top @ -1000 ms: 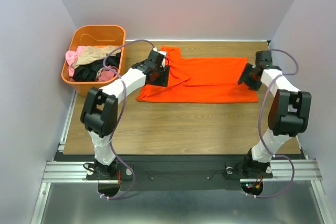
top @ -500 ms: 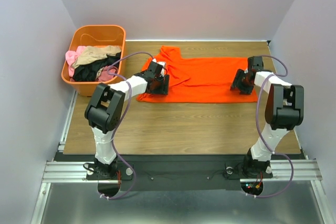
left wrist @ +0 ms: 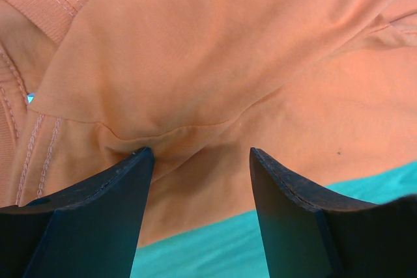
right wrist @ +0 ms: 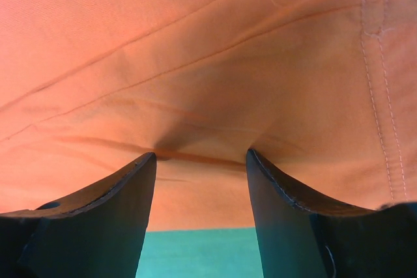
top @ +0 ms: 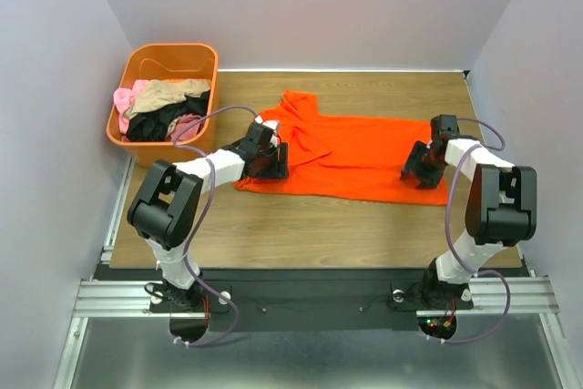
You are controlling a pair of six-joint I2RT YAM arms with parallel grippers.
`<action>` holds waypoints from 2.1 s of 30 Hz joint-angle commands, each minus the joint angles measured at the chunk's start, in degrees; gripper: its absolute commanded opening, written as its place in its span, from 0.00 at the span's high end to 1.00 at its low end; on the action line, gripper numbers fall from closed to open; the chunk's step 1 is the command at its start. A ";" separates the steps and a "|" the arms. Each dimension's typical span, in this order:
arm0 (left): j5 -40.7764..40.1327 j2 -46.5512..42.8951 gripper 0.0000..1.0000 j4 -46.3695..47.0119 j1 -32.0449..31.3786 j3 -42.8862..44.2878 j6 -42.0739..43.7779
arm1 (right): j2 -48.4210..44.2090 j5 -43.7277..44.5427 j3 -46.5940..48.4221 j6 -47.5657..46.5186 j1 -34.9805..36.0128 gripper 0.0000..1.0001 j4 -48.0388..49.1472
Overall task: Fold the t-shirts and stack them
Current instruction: Fold the tshirt
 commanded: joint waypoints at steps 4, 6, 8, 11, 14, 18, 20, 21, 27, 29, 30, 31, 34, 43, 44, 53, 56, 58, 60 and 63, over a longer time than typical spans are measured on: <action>3.73 -3.16 0.27 -11.33 -2.34 -7.23 -4.07 | -3.14 -0.98 -2.95 2.02 -0.35 0.36 -14.10; 3.38 -5.44 0.27 -12.91 -2.43 -8.03 -4.68 | -4.98 -0.63 -3.47 1.85 -0.35 0.35 -15.33; 2.77 -7.38 0.26 -15.55 -2.43 -8.03 -5.03 | -6.30 0.07 -3.83 1.41 -0.35 0.35 -17.09; 0.75 -11.51 0.22 -20.64 -2.43 -4.53 -5.47 | -8.77 0.77 -2.26 0.88 -0.35 0.35 -19.64; -1.71 -13.98 0.18 -25.55 -2.43 3.00 -5.39 | -10.00 2.96 4.39 -0.08 -0.52 0.34 -21.92; -4.08 -11.27 0.14 -28.30 -1.90 16.10 -3.98 | -7.37 5.95 15.13 -1.84 -3.85 0.33 -22.64; -4.70 -8.89 0.14 -28.48 -1.12 19.55 -3.10 | -5.18 6.84 18.13 -2.90 -5.44 0.33 -21.24; -4.96 -6.19 0.14 -28.48 -0.76 21.13 -2.32 | -2.47 6.93 20.84 -3.07 -6.14 0.33 -20.36; -4.44 5.15 0.14 -29.35 1.96 36.16 0.32 | 7.82 6.58 29.03 -1.76 -7.91 0.35 -10.95; -4.27 7.37 0.14 -31.19 2.40 42.47 1.12 | 12.49 6.75 32.81 -1.41 -7.91 0.37 -9.29; -4.35 8.77 0.14 -31.81 2.49 44.16 1.38 | 13.72 6.93 34.21 -1.40 -7.99 0.37 -8.93; -4.35 9.39 0.14 -32.25 2.76 45.31 1.73 | 15.12 7.28 35.10 -1.40 -7.99 0.38 -8.49; -4.18 9.93 0.14 -32.78 3.19 46.73 2.08 | 18.47 8.16 37.83 -1.67 -7.99 0.39 -6.82; -3.47 10.89 0.14 -31.20 4.95 45.14 2.17 | 24.10 10.97 40.20 -3.16 -8.35 0.43 -5.50; -3.39 11.33 0.14 -31.37 5.04 46.27 2.35 | 24.54 10.80 40.38 -3.16 -8.35 0.43 -5.32; -4.87 20.90 0.14 -32.52 5.57 57.70 3.40 | 28.14 9.57 40.73 -2.28 -8.35 0.52 -4.62; -5.40 25.64 0.14 -31.03 5.57 60.16 2.88 | 28.32 9.22 39.94 -2.28 -8.35 0.56 -4.53; -5.67 27.41 0.14 -30.41 5.57 61.40 2.53 | 28.32 9.04 39.42 -2.37 -8.35 0.58 -4.44; -7.41 30.04 0.15 -30.15 5.57 63.07 2.00 | 28.06 9.12 38.63 -2.46 -8.35 0.61 -4.44; -9.18 32.33 0.15 -28.83 5.75 64.48 1.56 | 27.71 9.21 37.66 -2.81 -8.35 0.63 -4.35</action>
